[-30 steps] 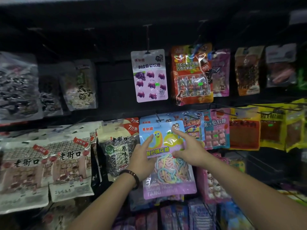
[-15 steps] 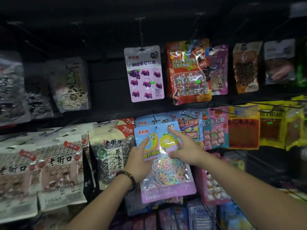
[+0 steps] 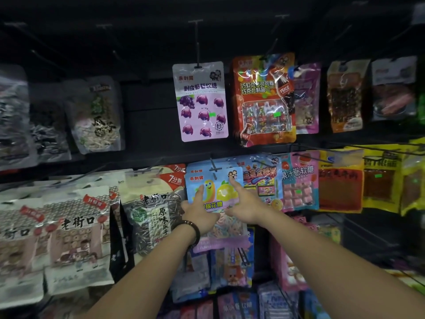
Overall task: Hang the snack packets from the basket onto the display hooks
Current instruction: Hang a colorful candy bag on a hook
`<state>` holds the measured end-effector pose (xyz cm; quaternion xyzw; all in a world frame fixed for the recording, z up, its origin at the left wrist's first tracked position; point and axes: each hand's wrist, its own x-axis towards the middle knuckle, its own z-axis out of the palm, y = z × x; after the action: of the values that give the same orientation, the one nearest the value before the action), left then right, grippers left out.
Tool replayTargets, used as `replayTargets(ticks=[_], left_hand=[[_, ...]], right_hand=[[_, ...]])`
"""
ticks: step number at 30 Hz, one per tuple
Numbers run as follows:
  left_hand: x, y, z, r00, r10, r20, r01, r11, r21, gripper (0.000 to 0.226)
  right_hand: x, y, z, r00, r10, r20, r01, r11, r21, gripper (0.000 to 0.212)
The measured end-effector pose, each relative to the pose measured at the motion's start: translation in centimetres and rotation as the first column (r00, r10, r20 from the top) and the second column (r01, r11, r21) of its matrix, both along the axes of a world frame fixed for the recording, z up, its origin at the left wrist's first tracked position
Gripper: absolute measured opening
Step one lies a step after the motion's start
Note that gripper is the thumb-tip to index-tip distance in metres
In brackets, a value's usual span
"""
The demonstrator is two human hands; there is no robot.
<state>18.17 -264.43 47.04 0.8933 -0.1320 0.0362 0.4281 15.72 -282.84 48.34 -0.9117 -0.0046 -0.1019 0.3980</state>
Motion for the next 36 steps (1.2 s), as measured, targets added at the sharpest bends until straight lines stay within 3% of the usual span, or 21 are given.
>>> replayTargets(ticks=[3, 7, 10, 13, 15, 17, 21, 28, 32, 36], left_hand=[[-0.8, -0.3, -0.2, 1.000, -0.020, -0.005, 0.020, 1.000, -0.010, 0.105], [-2.8, 0.4, -1.1, 0.995, 0.017, 0.096, -0.015, 1.000, -0.021, 0.105], [-6.4, 0.9, -2.5, 0.972, 0.029, 0.234, -0.017, 0.998, -0.055, 0.079], [-10.6, 2.2, -6.2, 0.933, -0.045, 0.357, 0.055, 0.998, -0.016, 0.044], [-12.9, 3.2, -9.5, 0.927, -0.117, 0.356, 0.104, 0.993, 0.053, 0.027], [-14.7, 3.9, -13.4, 0.931, -0.156, 0.331, 0.126, 0.986, 0.109, 0.024], [-17.1, 5.0, -23.0, 0.964, -0.169, 0.206, 0.139, 0.979, 0.150, 0.016], [-20.5, 6.8, -41.5, 0.983, -0.158, -0.097, 0.183, 0.906, 0.382, 0.032], [-22.3, 6.8, -48.4, 0.912, -0.124, -0.391, 0.309, 0.833, 0.459, 0.042], [-22.5, 6.4, -53.6, 0.851, 0.025, -0.525, 0.310, 0.782, 0.541, 0.052]], right_hand=[[-0.8, -0.3, 0.3, 0.999, -0.017, -0.032, 0.015, 0.998, -0.057, 0.108], [-4.7, 0.8, -0.2, 0.998, -0.055, -0.036, 0.047, 0.980, -0.195, 0.098], [-7.9, 1.5, -2.5, 0.999, -0.028, -0.017, 0.023, 0.973, -0.230, 0.095], [-11.7, 2.0, -5.9, 0.999, 0.032, 0.007, -0.029, 0.963, -0.269, 0.072], [-13.8, 2.2, -8.8, 0.998, 0.038, 0.043, -0.026, 0.971, -0.239, 0.053], [-15.0, 2.4, -12.3, 0.997, 0.022, 0.079, -0.005, 0.977, -0.214, 0.041], [-17.1, 3.0, -21.3, 0.998, 0.007, 0.055, 0.004, 0.980, -0.198, 0.038], [-21.8, 4.3, -37.6, 0.954, -0.036, -0.298, -0.034, 0.974, -0.226, 0.051], [-24.4, 4.8, -44.1, 0.872, -0.063, -0.485, -0.065, 0.968, -0.243, 0.053], [-25.7, 4.5, -49.7, 0.760, -0.092, -0.644, -0.091, 0.965, -0.245, 0.054]])
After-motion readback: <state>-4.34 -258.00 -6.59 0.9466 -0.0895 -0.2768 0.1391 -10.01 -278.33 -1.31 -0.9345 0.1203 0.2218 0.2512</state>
